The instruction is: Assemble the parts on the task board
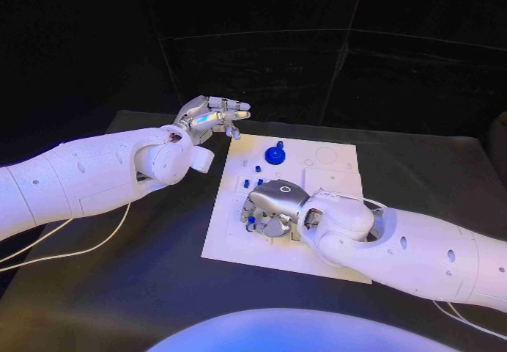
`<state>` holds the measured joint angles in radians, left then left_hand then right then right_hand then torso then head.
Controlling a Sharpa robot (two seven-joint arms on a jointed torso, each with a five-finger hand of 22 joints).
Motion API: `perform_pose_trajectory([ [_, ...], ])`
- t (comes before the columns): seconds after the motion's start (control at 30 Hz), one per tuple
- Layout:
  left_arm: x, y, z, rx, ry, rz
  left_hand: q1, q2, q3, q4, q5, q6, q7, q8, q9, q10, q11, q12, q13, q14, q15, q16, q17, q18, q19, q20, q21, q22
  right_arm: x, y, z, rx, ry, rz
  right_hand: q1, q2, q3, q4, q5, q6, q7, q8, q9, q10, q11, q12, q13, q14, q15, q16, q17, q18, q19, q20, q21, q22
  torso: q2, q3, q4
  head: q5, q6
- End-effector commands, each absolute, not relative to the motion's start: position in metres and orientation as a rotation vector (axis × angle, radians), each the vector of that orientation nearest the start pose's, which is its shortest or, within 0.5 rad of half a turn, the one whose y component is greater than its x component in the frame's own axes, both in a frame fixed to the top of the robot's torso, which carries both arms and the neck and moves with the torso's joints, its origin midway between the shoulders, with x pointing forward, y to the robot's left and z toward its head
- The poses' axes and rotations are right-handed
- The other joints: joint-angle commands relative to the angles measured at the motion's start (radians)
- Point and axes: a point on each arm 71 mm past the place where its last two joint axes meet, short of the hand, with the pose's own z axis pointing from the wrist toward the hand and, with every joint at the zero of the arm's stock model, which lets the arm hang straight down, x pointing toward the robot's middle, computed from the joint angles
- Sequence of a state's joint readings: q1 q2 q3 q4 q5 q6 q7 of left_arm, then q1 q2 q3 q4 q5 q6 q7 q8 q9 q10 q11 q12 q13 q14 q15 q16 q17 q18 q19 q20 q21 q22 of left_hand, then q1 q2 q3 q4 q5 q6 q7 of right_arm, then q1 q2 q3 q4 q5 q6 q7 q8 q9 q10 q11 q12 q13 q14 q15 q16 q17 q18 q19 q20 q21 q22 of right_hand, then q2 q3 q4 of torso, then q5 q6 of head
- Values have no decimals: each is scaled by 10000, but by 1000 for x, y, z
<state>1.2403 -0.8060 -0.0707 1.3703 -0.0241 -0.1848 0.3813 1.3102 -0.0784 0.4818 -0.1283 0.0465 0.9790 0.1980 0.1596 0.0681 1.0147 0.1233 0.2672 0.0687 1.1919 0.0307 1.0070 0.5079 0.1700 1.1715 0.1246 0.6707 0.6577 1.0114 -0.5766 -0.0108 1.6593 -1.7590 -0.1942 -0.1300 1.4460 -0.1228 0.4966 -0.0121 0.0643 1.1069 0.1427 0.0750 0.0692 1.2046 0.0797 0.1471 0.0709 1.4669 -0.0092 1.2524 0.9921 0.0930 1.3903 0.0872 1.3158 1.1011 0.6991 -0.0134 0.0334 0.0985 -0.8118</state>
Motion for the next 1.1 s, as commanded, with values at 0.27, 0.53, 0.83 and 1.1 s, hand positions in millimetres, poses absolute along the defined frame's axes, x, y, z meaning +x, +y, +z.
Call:
perform_pose_trajectory([
  [0.27,518,230,-177,-10589,14474,-15564,74,50,0,-56,49,-88,-4,65,-4,-67,16,64,-7,-51,-4,-8,-9,124,-77,1,-54,-11,382,-27,-238,-6488,16878,9227,-624,-455,-291,150,322,-440,187,-151,-59,-346,90,-346,-77,111,79,15,-113,-8,-60,87,-27,-118,-1,0,-5,-3,9],
  [0.53,518,232,-177,-10602,14469,-15537,85,57,2,-65,49,-94,-5,71,-3,-79,15,77,-6,-56,-5,-2,-18,125,-81,2,-53,-9,385,-30,-236,-5890,16496,9149,-1022,-654,-871,301,361,-865,297,-125,-41,-1060,265,-680,-78,87,216,41,-124,43,-157,231,-164,-359,-2,0,4,-30,26],
  [0.83,518,232,-177,-10605,14483,-15540,104,64,9,-79,49,-97,-7,76,-3,-86,13,87,-6,-60,-7,3,-24,127,-84,1,-50,-8,386,-34,-228,-5136,15708,9545,-993,-514,-1708,341,449,-1257,328,-127,-41,-1705,336,-676,-64,-1,277,-90,-408,121,-306,304,-419,-777,-3,11,-12,-81,70],
  [1.1,519,232,-177,-10614,14502,-15536,104,64,9,-79,49,-97,-7,76,-3,-86,13,87,-6,-60,-7,3,-24,127,-84,1,-50,-8,383,-60,-219,-4030,15315,10059,-834,-382,-2464,399,515,-1568,281,-99,-24,-1930,299,-444,-39,-17,256,-130,-495,173,-395,293,-619,-1087,-26,2,-27,-270,189],
])
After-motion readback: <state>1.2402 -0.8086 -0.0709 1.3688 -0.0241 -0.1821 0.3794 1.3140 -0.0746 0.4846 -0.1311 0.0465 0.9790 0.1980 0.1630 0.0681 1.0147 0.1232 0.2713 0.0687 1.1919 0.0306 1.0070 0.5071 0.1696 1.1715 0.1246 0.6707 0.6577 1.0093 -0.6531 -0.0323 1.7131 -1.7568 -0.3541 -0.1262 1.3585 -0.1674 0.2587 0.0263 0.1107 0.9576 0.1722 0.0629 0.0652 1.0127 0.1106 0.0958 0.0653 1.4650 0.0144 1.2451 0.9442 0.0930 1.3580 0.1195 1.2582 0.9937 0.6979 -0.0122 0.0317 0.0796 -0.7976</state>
